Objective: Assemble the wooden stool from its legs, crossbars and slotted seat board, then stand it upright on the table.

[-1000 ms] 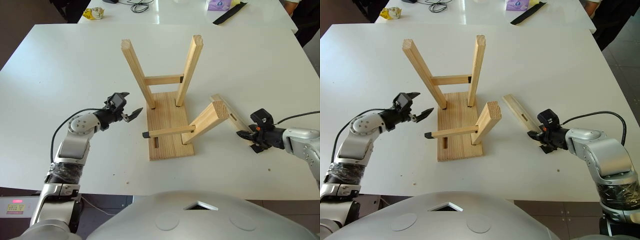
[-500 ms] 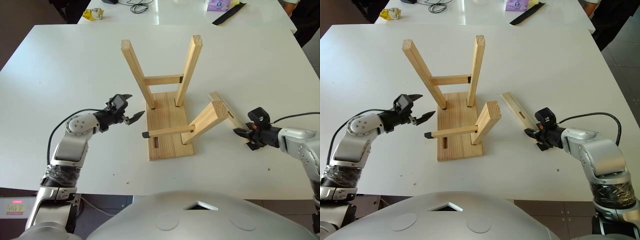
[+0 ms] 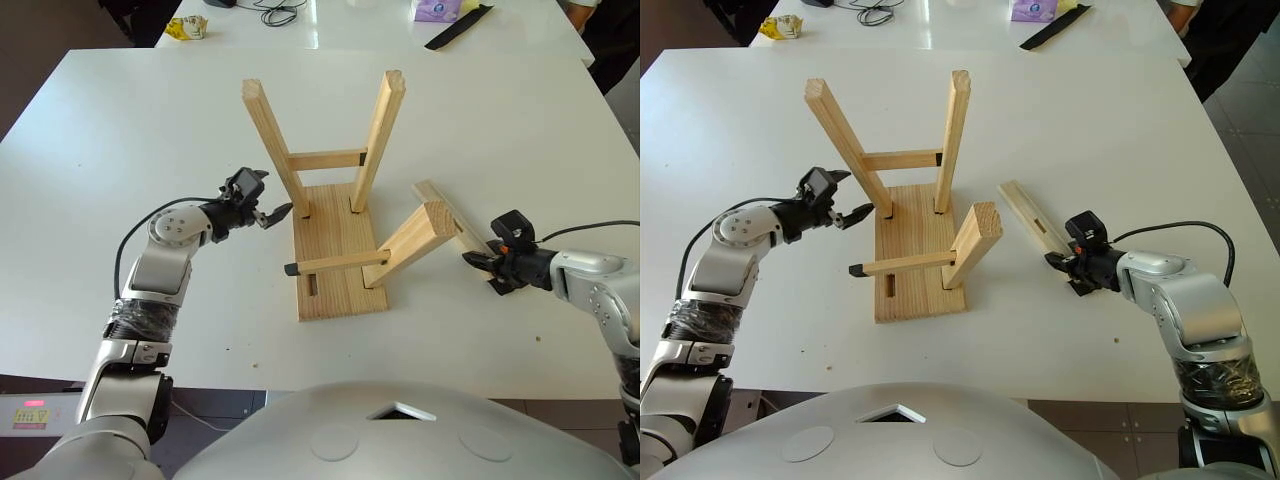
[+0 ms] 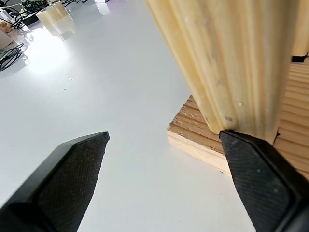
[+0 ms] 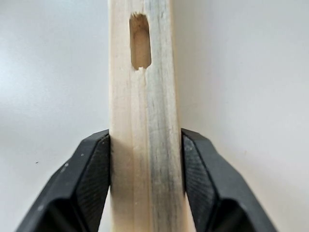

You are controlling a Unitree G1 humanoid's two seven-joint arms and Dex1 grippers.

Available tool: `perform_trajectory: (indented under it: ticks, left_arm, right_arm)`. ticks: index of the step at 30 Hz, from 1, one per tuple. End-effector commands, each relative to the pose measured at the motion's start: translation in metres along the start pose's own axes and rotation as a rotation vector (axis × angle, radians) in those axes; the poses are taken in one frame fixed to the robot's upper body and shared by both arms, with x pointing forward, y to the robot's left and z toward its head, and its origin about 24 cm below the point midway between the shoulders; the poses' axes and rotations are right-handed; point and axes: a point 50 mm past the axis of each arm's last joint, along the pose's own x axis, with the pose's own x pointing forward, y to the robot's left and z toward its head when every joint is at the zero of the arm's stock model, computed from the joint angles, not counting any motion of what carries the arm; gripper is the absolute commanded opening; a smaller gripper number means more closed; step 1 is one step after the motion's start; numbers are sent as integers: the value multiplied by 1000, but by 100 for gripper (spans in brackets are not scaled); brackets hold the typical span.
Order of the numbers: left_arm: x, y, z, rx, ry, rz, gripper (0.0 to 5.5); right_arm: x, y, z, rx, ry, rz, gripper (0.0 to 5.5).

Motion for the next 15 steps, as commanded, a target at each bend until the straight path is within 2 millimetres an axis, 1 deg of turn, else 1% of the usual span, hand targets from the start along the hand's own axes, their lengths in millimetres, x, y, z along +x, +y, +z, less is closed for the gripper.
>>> perform_trajectory:
  ticks: [1,6,10,13,15]
  left_arm:
    - [2,-8,-1,15,13,-65,424]
    - [-12,-9,-12,24,83,-116,424]
    - [-29,-12,-24,0,153,-153,424]
    - [-34,-20,-22,-47,134,-206,424]
    - [-31,-24,-15,-92,94,-215,424]
  right_arm:
    - [9,11,-13,35,65,56,205]
    - [8,8,-13,35,64,49,205]
    - [9,7,-12,34,63,47,205]
    - [9,7,-13,41,60,44,205]
    - [9,7,-13,45,59,43,205]
